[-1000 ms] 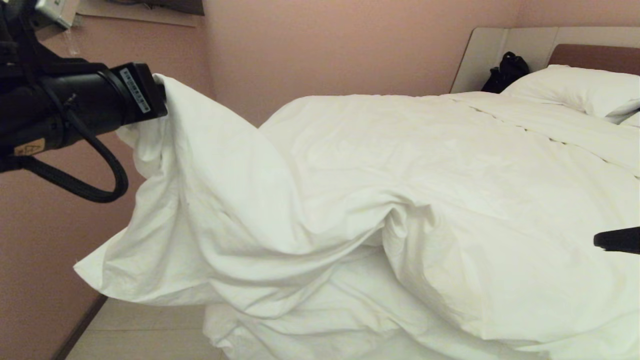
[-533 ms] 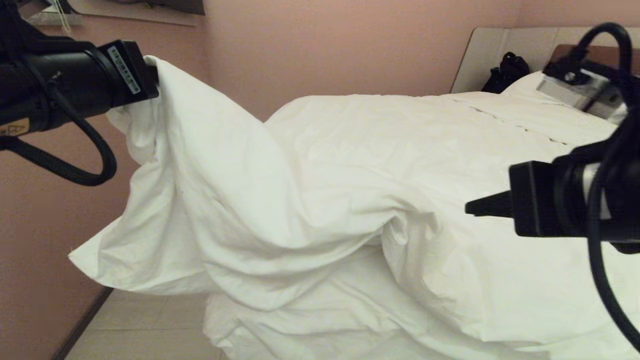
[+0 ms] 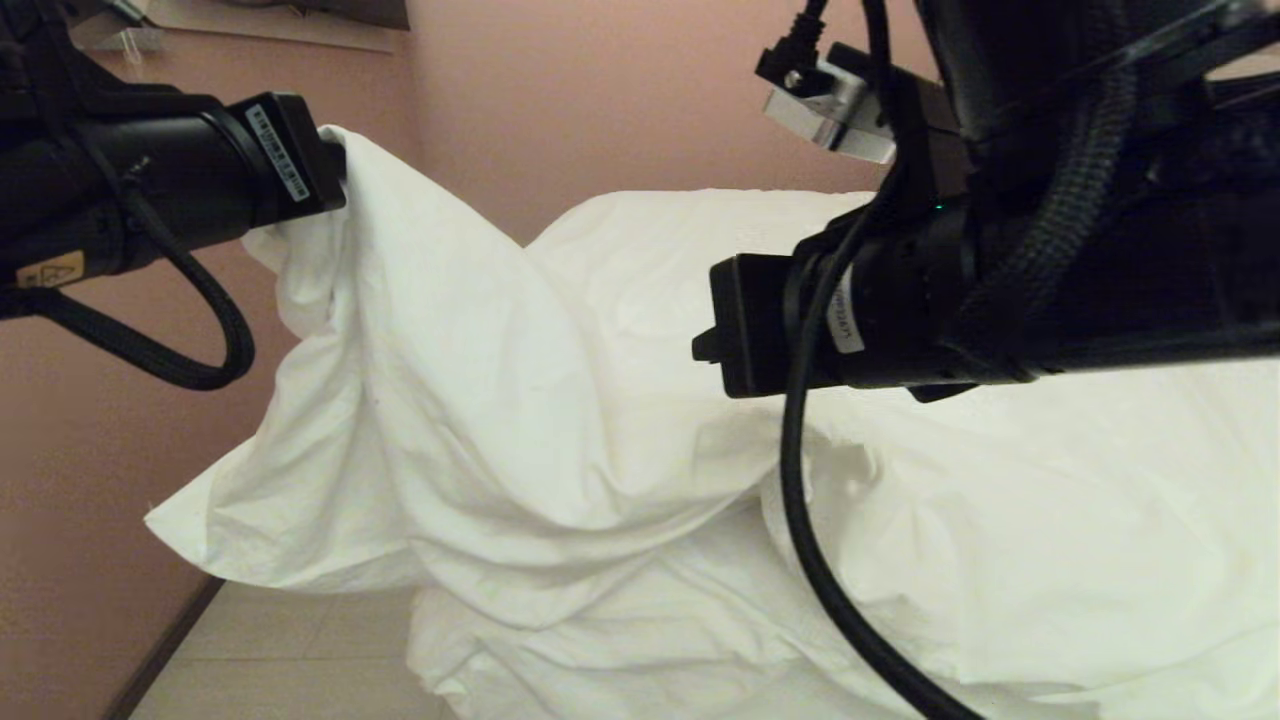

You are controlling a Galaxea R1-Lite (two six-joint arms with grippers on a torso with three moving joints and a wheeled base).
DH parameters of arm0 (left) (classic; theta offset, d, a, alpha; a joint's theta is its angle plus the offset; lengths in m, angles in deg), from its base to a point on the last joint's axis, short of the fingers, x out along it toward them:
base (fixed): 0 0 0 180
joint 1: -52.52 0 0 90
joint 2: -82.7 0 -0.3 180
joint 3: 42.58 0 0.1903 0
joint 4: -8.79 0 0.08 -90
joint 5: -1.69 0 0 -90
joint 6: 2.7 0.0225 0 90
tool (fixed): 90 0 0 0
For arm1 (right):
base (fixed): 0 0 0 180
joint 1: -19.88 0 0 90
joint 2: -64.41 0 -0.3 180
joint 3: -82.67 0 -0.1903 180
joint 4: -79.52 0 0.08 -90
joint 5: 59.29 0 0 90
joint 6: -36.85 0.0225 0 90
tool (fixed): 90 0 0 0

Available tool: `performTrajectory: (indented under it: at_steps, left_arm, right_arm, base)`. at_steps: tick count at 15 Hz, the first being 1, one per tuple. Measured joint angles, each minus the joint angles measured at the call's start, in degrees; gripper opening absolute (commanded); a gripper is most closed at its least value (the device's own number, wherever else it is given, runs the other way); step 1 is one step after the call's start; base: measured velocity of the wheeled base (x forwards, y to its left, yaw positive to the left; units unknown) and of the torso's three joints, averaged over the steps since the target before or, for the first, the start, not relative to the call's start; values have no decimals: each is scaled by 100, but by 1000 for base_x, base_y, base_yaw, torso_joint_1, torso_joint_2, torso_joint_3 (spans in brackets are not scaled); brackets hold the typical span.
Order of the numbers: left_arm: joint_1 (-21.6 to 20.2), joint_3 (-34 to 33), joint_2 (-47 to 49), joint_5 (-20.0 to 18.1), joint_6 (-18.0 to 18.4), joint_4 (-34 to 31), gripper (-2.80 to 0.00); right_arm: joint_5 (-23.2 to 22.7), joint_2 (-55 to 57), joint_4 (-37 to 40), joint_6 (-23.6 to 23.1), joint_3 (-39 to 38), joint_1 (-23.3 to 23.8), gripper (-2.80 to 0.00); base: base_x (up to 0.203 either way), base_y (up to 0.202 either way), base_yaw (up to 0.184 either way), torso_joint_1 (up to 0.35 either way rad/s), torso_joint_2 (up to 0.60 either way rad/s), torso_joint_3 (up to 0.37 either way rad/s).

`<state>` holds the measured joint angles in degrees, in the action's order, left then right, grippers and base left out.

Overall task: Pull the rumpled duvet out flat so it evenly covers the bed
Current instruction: Flatten the corners of the folded blanket

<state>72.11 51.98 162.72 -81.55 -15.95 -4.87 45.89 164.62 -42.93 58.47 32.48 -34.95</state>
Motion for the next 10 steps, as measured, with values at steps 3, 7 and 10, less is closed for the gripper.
performTrajectory:
  at_steps: [3, 7, 10]
  left_arm:
    - [2, 0, 16, -278, 0, 0, -280]
    - [0, 157, 176, -292, 0, 116, -280]
    - [-17, 301, 317, -292, -5, 156, -280]
  right_arm:
    - [-529, 249, -31, -96, 199, 16, -280]
    - [-1304, 309, -110, -278, 232, 135, -280]
    - [-1908, 335, -232, -442, 237, 382, 0]
  base:
    - [0, 0, 0, 0, 0, 0]
    - [0, 0, 0, 0, 0, 0]
    - [0, 0, 0, 0, 0, 0]
